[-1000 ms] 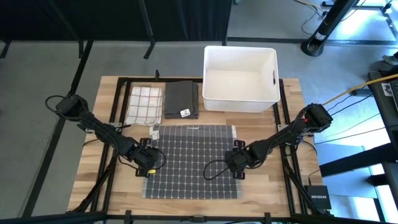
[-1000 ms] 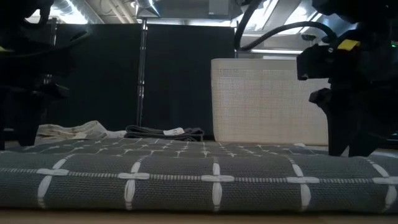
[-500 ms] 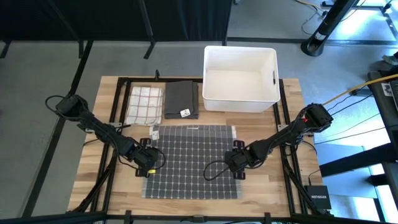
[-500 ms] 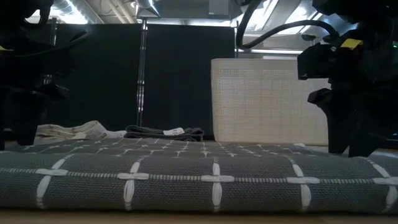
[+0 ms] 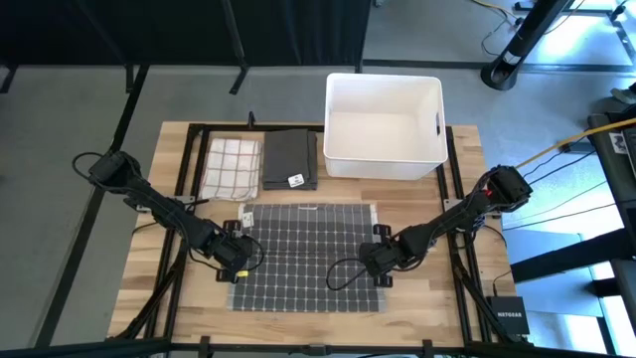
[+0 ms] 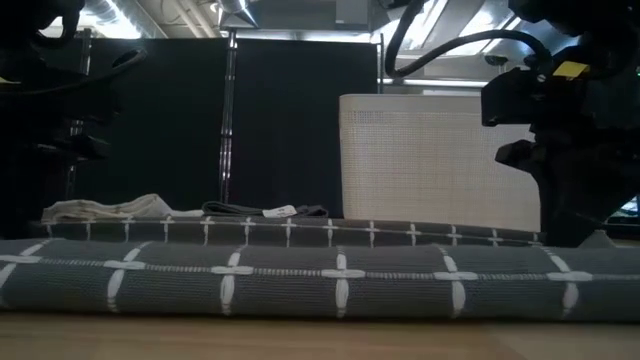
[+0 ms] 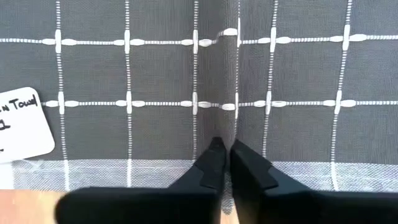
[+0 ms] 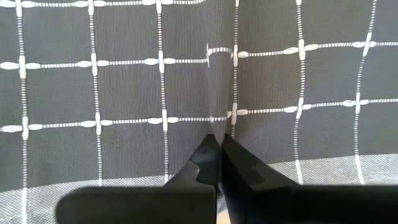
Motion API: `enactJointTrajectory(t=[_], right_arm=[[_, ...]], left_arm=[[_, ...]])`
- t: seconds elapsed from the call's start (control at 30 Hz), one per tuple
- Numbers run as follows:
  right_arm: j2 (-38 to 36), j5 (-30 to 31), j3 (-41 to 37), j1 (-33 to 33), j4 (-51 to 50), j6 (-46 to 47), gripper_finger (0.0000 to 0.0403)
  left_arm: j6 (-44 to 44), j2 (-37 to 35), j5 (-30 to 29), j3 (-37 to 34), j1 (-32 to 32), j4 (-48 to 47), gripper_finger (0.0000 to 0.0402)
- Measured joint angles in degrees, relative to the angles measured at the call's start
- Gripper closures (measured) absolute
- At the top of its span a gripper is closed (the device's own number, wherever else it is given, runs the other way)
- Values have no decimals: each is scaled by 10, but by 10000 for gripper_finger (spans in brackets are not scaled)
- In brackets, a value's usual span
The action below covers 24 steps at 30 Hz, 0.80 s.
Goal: Fold towel
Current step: Fold the grey patterned towel
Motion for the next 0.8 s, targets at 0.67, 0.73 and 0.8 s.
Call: enactJointTrajectory(t=[0.67,0.73,0.8], right_arm=[[-18,17,15,0,-23,11,399],[-33,28,21,-1,-36,4,400],[-52,40,34,-1,-46,2,400]], left_arm=[[-5,-24,-37,19,0,-24,400],[-5,-42,-52,32,0,-46,400],[-5,-55,-70,46,-1,-75,401]])
